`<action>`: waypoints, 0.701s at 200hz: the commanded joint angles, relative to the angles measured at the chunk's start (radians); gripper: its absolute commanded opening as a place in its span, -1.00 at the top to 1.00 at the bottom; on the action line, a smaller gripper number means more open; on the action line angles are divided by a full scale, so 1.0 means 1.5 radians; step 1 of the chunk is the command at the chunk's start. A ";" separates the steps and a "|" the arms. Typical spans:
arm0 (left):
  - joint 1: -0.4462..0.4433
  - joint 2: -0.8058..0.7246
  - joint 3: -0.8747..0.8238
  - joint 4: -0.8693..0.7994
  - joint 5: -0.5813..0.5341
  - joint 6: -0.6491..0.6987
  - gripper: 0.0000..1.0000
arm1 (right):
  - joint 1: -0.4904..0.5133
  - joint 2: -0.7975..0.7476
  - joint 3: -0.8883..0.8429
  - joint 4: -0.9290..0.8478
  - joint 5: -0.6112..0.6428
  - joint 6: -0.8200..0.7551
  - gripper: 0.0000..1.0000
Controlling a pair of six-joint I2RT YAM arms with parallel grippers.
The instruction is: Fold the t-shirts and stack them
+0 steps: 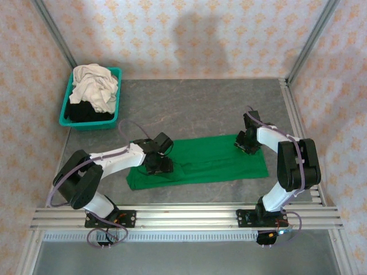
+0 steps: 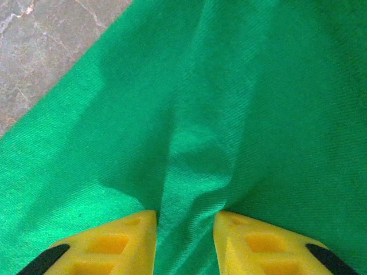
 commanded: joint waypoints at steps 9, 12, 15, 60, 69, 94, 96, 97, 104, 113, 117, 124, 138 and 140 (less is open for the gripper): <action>-0.022 -0.118 -0.054 -0.055 -0.028 -0.039 -0.06 | -0.009 -0.001 -0.021 0.005 0.021 -0.012 0.33; -0.024 -0.129 -0.059 -0.056 -0.029 -0.044 -0.07 | -0.009 -0.002 -0.021 0.004 0.022 -0.012 0.33; -0.027 -0.139 -0.065 -0.058 -0.030 -0.049 -0.07 | -0.010 -0.002 -0.020 0.004 0.023 -0.013 0.33; -0.070 -0.229 -0.155 -0.010 0.010 -0.113 -0.08 | -0.011 0.003 -0.011 0.000 0.029 -0.012 0.33; -0.083 -0.234 -0.168 0.007 0.020 -0.126 -0.08 | -0.011 0.003 -0.007 -0.003 0.029 -0.012 0.33; -0.103 -0.262 -0.173 0.004 0.025 -0.145 -0.08 | -0.011 -0.005 0.002 -0.007 0.018 -0.011 0.32; -0.104 -0.266 -0.172 0.001 0.024 -0.145 -0.08 | -0.011 -0.006 0.003 -0.009 0.017 -0.011 0.32; -0.104 -0.268 -0.171 -0.001 0.023 -0.146 -0.08 | -0.011 -0.006 0.003 -0.009 0.017 -0.011 0.32; -0.103 -0.284 -0.164 -0.019 0.011 -0.147 -0.08 | -0.011 -0.008 0.007 -0.013 0.016 -0.012 0.32; -0.102 -0.303 -0.151 -0.038 -0.006 -0.141 -0.11 | -0.011 -0.011 0.010 -0.016 0.014 -0.012 0.31; -0.102 -0.311 -0.143 -0.049 -0.016 -0.138 -0.13 | -0.011 -0.013 0.012 -0.017 0.014 -0.012 0.31; -0.098 -0.321 -0.126 -0.070 -0.038 -0.135 -0.16 | -0.011 -0.017 0.014 -0.019 0.013 -0.011 0.31; -0.080 -0.327 -0.090 -0.096 -0.067 -0.117 -0.18 | -0.010 -0.025 0.017 -0.024 0.006 -0.007 0.31; -0.077 -0.326 -0.086 -0.099 -0.069 -0.115 -0.18 | -0.009 -0.027 0.018 -0.024 0.006 -0.006 0.31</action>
